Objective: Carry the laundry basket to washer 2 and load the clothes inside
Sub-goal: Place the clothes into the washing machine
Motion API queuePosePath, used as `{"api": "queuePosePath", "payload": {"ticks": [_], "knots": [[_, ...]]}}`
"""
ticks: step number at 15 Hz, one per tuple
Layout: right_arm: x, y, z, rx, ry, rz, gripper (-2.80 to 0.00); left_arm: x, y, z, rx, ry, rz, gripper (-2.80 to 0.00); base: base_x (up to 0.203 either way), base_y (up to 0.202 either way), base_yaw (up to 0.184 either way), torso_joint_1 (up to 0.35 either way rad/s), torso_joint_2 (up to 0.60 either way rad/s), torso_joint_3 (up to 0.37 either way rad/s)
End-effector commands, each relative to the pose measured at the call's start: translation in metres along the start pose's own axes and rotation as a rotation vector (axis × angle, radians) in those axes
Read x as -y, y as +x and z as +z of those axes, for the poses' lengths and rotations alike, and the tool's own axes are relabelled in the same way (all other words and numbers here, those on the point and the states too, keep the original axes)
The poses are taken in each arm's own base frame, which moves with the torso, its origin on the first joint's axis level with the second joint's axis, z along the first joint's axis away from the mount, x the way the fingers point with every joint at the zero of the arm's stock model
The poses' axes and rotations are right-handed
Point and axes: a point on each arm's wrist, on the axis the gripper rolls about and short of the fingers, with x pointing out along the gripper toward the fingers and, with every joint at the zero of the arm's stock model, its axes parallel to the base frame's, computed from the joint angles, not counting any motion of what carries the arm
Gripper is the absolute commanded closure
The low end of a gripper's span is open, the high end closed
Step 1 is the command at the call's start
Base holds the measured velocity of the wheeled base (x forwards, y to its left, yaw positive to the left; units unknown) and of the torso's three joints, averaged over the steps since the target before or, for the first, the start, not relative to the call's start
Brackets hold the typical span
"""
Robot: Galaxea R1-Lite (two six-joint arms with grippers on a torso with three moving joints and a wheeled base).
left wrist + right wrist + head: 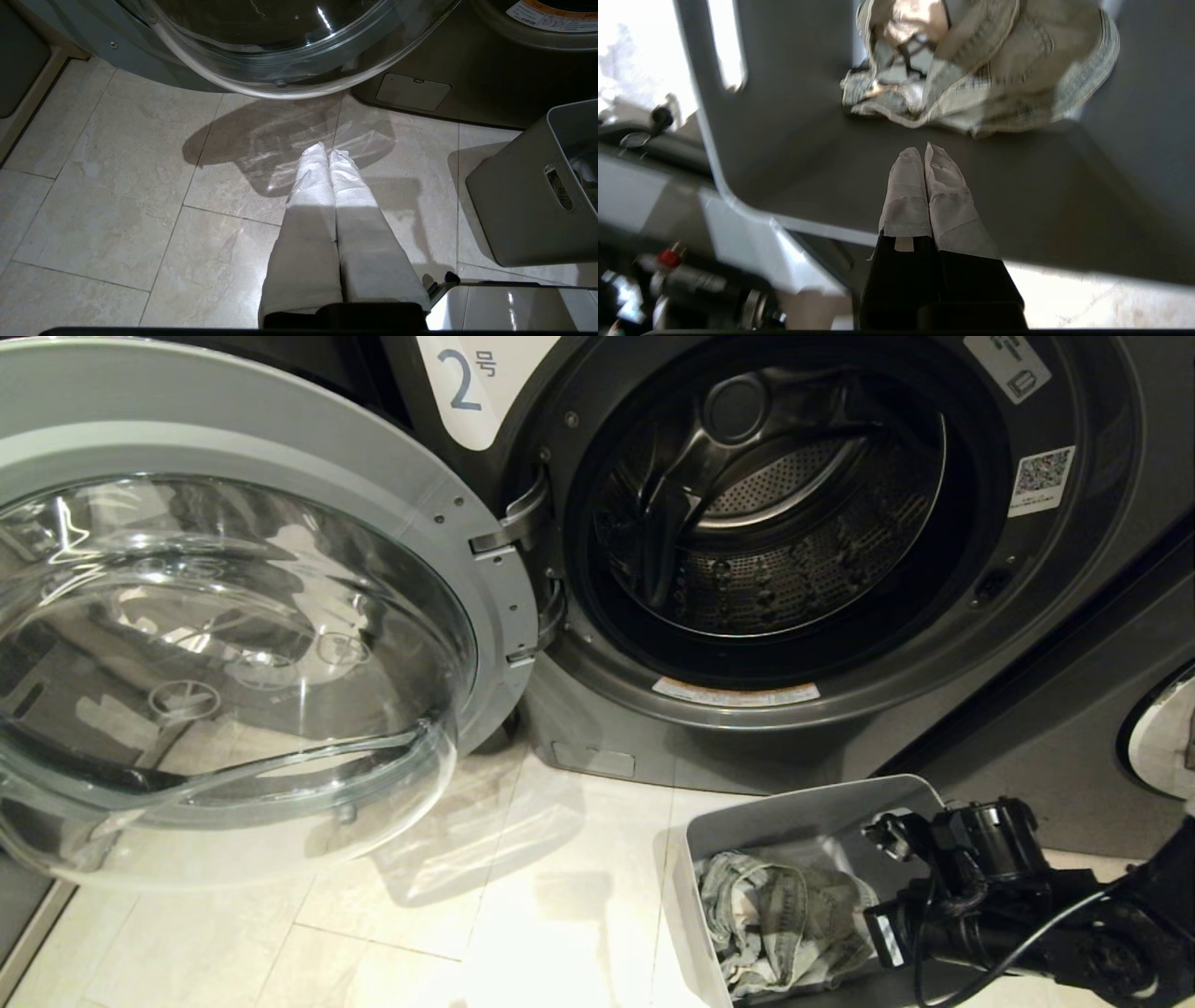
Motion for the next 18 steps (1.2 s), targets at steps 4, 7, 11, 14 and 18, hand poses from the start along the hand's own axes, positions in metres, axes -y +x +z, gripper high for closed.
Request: {"api": "queuePosePath", "payload": {"ticks": [4,7,11,14,18], "knots": [[-0.005,0.052,-0.004,-0.039,0.039,0.007,-2.8,0.0,0.0,0.0,-0.001,-0.001,0.001,0.0,0.0,0.0,0.0,0.0,0.0,0.0],[-0.004,0.073,0.007,-0.017,0.04,0.001,-2.8,0.0,0.0,0.0,-0.001,-0.001,-0.001,0.0,0.0,0.0,0.0,0.0,0.0,0.0],[-0.003,0.084,0.012,-0.004,0.014,-0.005,-2.8,0.0,0.0,0.0,-0.001,-0.001,0.001,0.0,0.0,0.0,0.0,0.0,0.0,0.0],[-0.002,0.086,0.013,-0.015,0.002,-0.003,-2.8,0.0,0.0,0.0,-0.001,0.0,0.001,0.0,0.0,0.0,0.0,0.0,0.0,0.0],[0.01,0.065,0.031,0.004,0.047,-0.038,-2.8,0.0,0.0,0.0,-0.001,-0.001,0.001,0.0,0.0,0.0,0.0,0.0,0.0,0.0]]}}
